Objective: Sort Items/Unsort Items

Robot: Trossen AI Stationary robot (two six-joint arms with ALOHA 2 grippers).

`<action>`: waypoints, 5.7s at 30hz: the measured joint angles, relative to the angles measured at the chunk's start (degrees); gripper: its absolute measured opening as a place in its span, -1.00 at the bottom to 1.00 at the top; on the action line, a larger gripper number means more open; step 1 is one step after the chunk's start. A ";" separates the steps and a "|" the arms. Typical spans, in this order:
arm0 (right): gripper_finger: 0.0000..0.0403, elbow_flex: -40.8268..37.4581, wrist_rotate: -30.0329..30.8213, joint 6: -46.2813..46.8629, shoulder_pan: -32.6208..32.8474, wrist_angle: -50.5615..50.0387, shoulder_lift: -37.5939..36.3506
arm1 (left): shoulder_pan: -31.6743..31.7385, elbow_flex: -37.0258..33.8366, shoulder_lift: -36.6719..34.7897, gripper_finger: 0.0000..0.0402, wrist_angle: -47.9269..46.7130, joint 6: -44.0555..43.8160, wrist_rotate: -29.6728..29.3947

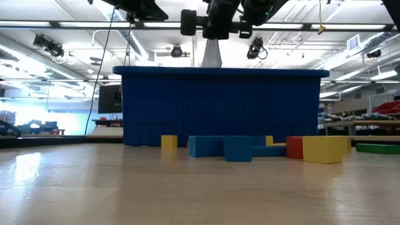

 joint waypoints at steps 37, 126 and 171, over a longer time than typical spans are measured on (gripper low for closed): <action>-0.42 54.41 -7.77 -16.02 -2.16 -53.30 -1.64 | 5.76 -0.09 1.05 -0.37 0.79 -12.16 16.62; -1.00 44.70 -38.41 55.02 -12.01 -107.58 3.11 | 7.75 -0.42 2.80 -0.37 -4.13 -10.12 18.71; -1.00 35.41 -26.82 79.81 -4.58 -99.46 3.12 | 9.36 0.67 26.35 -0.37 24.67 -9.16 5.67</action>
